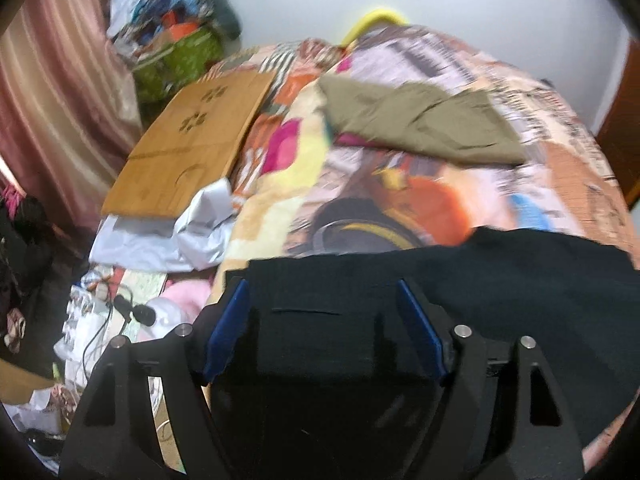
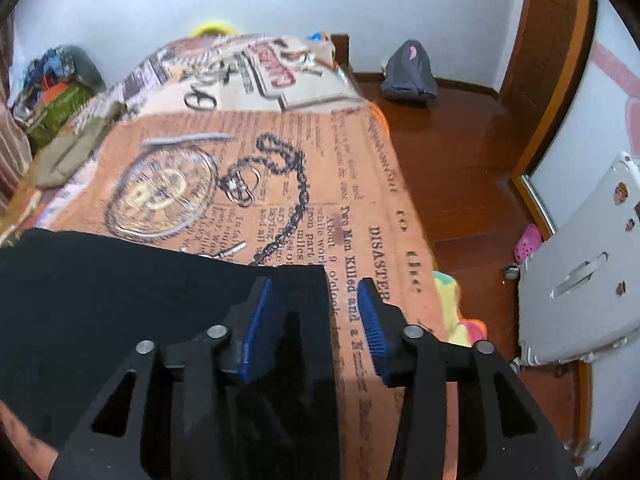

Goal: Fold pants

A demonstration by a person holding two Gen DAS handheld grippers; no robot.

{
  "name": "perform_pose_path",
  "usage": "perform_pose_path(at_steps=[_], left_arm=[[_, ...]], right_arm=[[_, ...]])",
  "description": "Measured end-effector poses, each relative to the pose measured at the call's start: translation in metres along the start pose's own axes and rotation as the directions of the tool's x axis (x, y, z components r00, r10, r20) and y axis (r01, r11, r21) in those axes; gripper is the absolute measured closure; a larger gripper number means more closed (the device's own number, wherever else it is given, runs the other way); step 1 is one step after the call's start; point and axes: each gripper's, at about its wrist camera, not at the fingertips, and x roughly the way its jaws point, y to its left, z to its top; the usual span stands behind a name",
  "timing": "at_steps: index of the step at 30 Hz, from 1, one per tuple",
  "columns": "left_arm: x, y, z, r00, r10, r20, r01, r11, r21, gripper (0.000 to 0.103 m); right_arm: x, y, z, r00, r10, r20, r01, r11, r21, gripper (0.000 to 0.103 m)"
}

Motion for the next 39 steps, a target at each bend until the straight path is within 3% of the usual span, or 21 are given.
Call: perform_pose_path(at_steps=[5,10,15,21,26,33,39], left_arm=[[-0.044,-0.044,0.010,0.993,-0.071,0.091,0.065,0.996,0.068,0.026],[-0.078,-0.104,0.019,0.972,-0.179,0.151,0.157,0.976,0.149,0.026],[-0.092,-0.171,0.014,0.946,-0.284,0.157,0.240,0.938,0.248,0.026],[-0.089,-0.241,-0.004,0.916,-0.392,0.084,0.346,0.878,0.332,0.025],[-0.075,-0.294,-0.024,0.914,-0.406,-0.002,0.373,0.838,0.399,0.025],[-0.052,-0.335,-0.055,0.919,-0.378,-0.107,0.383,0.800,0.461,0.025],[-0.036,-0.353,-0.069,0.925,-0.348,-0.154,0.377,0.787,0.488,0.025]], right_arm=[[-0.037,0.006,-0.006,0.998,0.020,0.057,-0.019,1.000,-0.014,0.053],[-0.070,0.014,-0.019,0.991,0.027,0.128,-0.024,0.999,-0.028,0.050],[-0.090,0.017,-0.037,0.987,0.058,0.152,-0.054,0.998,-0.034,0.046],[-0.089,0.016,-0.065,0.987,0.087,0.135,-0.088,0.996,0.001,0.045],[-0.069,0.011,-0.089,0.990,0.117,0.079,-0.123,0.990,0.073,0.045],[-0.042,0.001,-0.117,0.977,0.213,-0.001,-0.207,0.953,0.223,0.045],[-0.031,0.001,-0.129,0.959,0.282,-0.015,-0.265,0.917,0.298,0.044]])
